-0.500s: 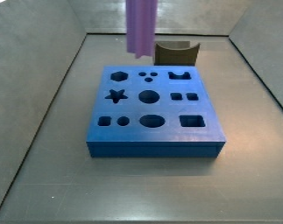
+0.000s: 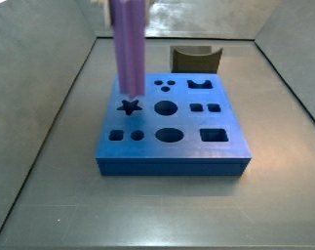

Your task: Insert the star object.

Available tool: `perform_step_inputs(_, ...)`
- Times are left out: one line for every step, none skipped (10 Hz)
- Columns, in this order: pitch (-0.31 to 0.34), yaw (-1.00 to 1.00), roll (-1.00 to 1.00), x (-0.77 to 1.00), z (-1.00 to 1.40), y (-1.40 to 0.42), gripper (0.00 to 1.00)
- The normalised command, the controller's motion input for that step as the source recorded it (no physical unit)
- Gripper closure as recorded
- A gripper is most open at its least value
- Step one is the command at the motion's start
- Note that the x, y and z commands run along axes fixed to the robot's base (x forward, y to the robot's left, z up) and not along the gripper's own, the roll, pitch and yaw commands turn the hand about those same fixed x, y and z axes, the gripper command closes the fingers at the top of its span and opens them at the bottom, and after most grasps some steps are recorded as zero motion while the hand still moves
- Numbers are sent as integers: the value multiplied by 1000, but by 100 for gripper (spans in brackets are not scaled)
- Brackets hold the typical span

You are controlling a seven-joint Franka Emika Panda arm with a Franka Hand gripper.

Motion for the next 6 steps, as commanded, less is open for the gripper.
perform_step_inputs(-74,157,-114,-26,-237,0,100)
perform_step_inputs(-90,131,-121,-91,-163,-17,100)
perform_step_inputs(-83,171,-101,-94,-174,0,100)
perform_step_inputs(-61,260,0,-146,-343,0,100)
perform_step_inputs(-79,331,27,-191,-369,-6,100)
perform_step_inputs(-47,106,0,-20,-426,-66,100)
